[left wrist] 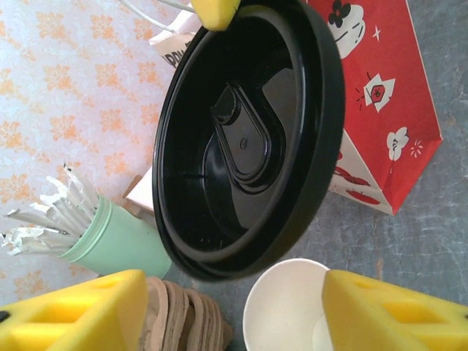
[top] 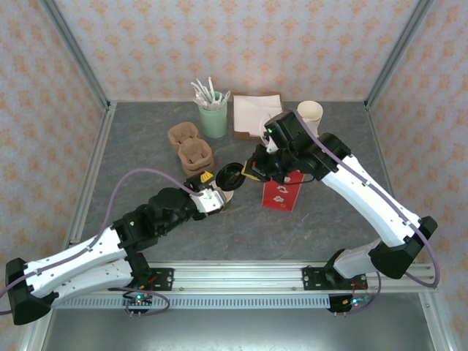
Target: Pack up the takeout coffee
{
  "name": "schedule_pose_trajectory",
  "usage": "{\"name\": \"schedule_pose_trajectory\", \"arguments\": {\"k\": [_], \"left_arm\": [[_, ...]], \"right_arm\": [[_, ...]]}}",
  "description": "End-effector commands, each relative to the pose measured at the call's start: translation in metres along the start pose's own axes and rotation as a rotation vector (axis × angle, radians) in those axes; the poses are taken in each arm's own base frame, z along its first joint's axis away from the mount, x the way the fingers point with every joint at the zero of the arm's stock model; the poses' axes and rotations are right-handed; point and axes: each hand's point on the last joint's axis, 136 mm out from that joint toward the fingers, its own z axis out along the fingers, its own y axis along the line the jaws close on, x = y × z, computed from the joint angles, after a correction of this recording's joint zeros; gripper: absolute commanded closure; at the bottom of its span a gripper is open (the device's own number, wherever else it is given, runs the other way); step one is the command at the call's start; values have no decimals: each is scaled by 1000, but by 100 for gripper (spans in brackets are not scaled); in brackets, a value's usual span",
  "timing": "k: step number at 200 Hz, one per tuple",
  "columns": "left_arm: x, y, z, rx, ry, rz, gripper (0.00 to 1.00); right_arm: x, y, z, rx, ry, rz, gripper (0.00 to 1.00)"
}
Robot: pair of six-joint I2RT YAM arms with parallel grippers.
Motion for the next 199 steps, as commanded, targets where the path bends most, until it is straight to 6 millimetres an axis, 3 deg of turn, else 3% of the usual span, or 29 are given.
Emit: {"name": "schedule_pose_trajectory", "arguments": {"k": [1,17,65,143,180,199], "left_arm": [[-20,17,-2,-63,-53,18,44],[-21,18,-2,-67,-53,14,55],[-23,16,-4,-48,-65,-1,66],[-28,11,-11,-6,-96,-4,58],[-33,-1,-14,66,-111,15,61],[-31,-4,-14,82,-100,21,67]], "right_arm": [[5,-3,2,1,32,4,100],[6,-4,4,-1,40,9,100],[7,-6,7,-1,47,15,100],[5,-9,13,3,60,34,100],[6,-9,20,8,91,44,100],[7,-8,22,6,99,47,100]]}}
